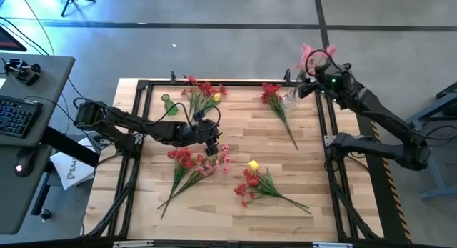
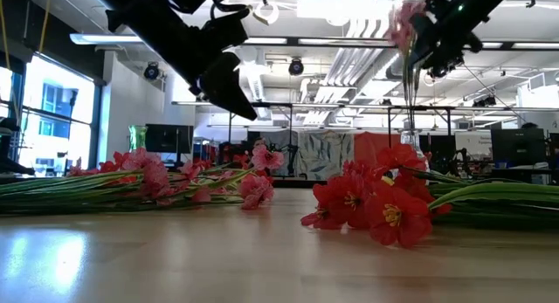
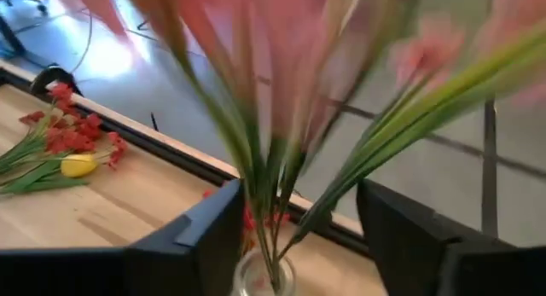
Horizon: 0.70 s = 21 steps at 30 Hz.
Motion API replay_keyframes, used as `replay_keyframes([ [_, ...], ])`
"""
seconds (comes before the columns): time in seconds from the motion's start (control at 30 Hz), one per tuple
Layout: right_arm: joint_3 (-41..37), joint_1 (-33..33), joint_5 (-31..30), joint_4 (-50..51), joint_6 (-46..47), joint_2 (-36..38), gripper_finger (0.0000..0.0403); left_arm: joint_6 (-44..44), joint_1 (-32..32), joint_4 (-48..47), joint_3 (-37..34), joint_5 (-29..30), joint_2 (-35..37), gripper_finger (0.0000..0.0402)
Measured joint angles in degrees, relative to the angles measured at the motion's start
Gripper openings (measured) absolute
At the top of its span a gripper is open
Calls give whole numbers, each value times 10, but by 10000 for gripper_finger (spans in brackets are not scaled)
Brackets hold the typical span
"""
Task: Sort flowers into vase by color
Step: Put the right pink flowers into the transparent vase, then put the bottom left red flowers into the green vase
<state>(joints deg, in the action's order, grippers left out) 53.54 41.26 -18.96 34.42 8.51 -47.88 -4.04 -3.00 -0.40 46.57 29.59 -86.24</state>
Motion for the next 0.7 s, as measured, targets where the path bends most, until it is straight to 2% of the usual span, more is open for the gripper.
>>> replay_keyframes([
  [0.13,54,-6,0,90,33,0,254,-6,-9,-1,0,-1,0,147],
  [0.4,125,-60,15,229,97,1,246,-18,-35,-26,0,-1,32,147],
  [0.53,121,-121,69,228,95,13,238,-26,-51,-52,0,1,82,147],
  [0.7,67,-211,82,180,91,28,230,-32,-70,-63,1,2,142,147],
])
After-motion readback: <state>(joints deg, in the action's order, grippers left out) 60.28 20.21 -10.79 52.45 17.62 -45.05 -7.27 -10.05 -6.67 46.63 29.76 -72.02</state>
